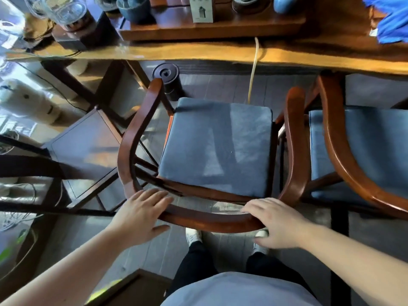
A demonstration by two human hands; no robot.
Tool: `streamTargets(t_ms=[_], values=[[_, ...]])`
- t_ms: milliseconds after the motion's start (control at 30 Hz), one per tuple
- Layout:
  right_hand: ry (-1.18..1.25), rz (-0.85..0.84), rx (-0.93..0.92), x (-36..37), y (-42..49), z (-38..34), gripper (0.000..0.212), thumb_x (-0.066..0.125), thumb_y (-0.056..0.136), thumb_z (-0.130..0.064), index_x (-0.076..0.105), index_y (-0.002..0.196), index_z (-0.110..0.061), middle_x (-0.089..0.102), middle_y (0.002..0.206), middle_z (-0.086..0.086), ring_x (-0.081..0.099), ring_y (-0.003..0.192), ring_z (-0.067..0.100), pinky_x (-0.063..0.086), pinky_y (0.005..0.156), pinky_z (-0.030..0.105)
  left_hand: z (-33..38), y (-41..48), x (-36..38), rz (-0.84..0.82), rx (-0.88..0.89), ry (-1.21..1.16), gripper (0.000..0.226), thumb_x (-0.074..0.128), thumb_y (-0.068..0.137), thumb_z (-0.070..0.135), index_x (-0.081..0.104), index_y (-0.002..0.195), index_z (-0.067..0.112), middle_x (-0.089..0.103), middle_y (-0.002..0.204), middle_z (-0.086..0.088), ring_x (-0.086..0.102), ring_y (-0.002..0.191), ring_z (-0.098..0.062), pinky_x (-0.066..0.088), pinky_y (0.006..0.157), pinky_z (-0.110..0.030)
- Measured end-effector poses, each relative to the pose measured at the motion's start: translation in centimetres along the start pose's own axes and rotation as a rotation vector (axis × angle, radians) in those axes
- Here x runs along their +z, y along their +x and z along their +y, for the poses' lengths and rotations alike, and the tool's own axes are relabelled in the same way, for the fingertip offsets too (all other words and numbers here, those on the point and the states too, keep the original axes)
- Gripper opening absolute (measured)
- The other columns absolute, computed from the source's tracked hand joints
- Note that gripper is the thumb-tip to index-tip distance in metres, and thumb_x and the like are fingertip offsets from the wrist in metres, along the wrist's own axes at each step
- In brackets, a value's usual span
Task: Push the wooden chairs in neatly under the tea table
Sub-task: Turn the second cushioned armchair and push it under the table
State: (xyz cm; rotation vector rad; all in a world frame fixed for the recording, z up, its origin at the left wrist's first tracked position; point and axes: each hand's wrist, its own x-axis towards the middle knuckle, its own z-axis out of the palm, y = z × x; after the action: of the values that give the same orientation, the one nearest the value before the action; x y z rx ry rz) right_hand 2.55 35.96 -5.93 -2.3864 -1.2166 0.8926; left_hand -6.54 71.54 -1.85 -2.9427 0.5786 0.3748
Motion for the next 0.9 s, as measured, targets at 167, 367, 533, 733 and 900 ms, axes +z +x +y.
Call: streamTargets(t_ms=[167, 367, 533, 733, 900], values=[[0.077, 0.303, 0.073, 3.3, 1.2, -3.0, 0.053, 0.063, 0.066, -0.047, 0.059, 0.115, -0.027, 0.062, 0.118, -0.003, 0.055, 0.110, 0.019, 0.044, 0.097, 0.039, -5.3, 0.0, 3.5, 0.066, 0.090, -0.089, 0.064, 0.063, 0.077, 0.064, 0.064, 0.121, 0.018, 0.070, 0.117, -0.003, 0.065, 0.109, -0.027, 0.052, 0.090, -0.044], [-0.004, 0.444, 0.118, 3.1, 1.7, -4.0, 0.042, 0.075, 0.051, -0.018, 0.073, 0.093, -0.019, 0.074, 0.095, -0.002, 0.068, 0.085, 0.021, 0.054, 0.074, 0.032, -7.5, 1.6, 5.6, 0.138, 0.345, -0.343, 0.042, 0.040, 0.097, 0.050, 0.068, 0.089, 0.020, 0.071, 0.077, 0.006, 0.068, 0.069, -0.020, 0.055, 0.058, -0.030], [-0.013, 0.413, 0.169, 3.2, 2.9, -4.9, 0.039, 0.078, 0.055, -0.023, 0.071, 0.093, -0.019, 0.074, 0.091, -0.001, 0.068, 0.082, 0.024, 0.056, 0.073, 0.036, -9.6, 2.1, 5.9, 0.198, 0.369, -0.345, 0.047, 0.035, 0.098, 0.051, 0.068, 0.089, 0.020, 0.070, 0.076, 0.007, 0.068, 0.068, -0.019, 0.054, 0.059, -0.028], [-0.069, 0.318, 0.145, 2.0, 4.1, -3.6, 0.033, 0.059, 0.071, -0.036, 0.066, 0.101, -0.024, 0.073, 0.095, -0.001, 0.068, 0.088, 0.025, 0.056, 0.073, 0.040, -11.0, 3.6, 5.3, 0.278, 0.351, -0.342, 0.058, 0.026, 0.098, 0.056, 0.069, 0.083, 0.020, 0.069, 0.070, 0.007, 0.066, 0.060, -0.018, 0.052, 0.054, -0.027], [-0.084, 0.312, 0.222, -1.0, 2.1, 0.0, 0.029, 0.075, 0.067, -0.027, 0.070, 0.096, -0.026, 0.073, 0.094, -0.006, 0.067, 0.087, 0.021, 0.055, 0.077, 0.039, -7.1, 6.1, 5.3, 0.339, 0.299, -0.346, 0.055, 0.028, 0.097, 0.056, 0.067, 0.079, 0.022, 0.065, 0.063, 0.007, 0.063, 0.055, -0.019, 0.047, 0.045, -0.026]])
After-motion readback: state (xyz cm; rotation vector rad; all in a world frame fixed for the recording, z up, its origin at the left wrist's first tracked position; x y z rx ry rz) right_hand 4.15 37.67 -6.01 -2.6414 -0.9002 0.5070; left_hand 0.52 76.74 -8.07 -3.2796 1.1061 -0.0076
